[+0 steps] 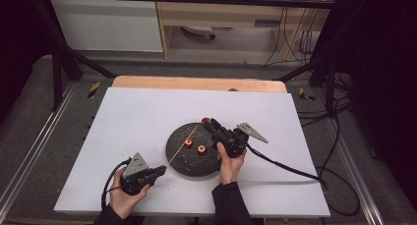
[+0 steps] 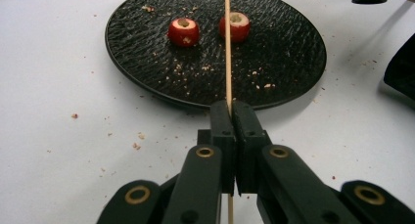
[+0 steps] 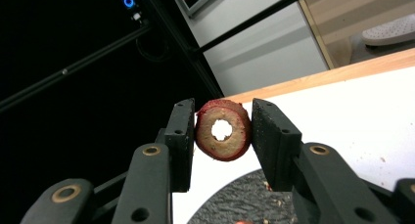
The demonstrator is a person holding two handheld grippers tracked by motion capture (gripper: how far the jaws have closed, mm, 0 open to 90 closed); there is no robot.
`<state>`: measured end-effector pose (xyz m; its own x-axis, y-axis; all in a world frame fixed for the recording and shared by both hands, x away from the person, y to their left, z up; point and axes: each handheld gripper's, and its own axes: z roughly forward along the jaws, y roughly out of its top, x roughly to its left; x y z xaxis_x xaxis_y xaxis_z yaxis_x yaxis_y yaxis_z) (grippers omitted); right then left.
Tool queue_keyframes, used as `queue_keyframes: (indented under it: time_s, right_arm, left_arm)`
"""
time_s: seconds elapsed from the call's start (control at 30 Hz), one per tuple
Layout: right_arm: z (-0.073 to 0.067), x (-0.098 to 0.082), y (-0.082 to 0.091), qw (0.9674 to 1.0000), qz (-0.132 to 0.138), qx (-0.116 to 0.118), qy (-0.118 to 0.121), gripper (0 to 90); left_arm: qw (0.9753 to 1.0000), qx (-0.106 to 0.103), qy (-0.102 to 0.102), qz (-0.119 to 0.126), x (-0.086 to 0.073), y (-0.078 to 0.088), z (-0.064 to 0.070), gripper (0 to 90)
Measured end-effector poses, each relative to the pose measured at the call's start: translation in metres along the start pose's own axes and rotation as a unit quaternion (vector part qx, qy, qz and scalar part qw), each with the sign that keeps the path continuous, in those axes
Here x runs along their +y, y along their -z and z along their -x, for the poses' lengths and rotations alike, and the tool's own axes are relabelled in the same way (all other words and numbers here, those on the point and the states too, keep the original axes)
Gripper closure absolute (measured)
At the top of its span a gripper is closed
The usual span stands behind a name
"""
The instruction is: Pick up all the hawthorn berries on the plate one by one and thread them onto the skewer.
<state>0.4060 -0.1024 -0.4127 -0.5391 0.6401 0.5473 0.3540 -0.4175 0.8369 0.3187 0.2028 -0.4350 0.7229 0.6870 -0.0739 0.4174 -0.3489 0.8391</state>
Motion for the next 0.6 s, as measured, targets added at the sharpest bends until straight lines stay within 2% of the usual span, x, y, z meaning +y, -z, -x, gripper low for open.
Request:
queue_keyframes:
  time_s: [0.23, 0.6]
  right_arm:
    - [0.0008, -0.0022, -0.0027, 0.9997, 0.021, 0.007, -0.013, 62.6]
    - [0.0006, -0.0073, -0.0038, 0.9993, 0.030, 0.014, -0.019, 62.5]
  left_arm:
    - [1.0000, -0.003, -0.005, 0.001, 0.0008, -0.0020, 0.0038, 88.1]
    - [1.0000, -0.005, -0.007, 0.004, 0.0022, -0.0046, 0.0075, 88.1]
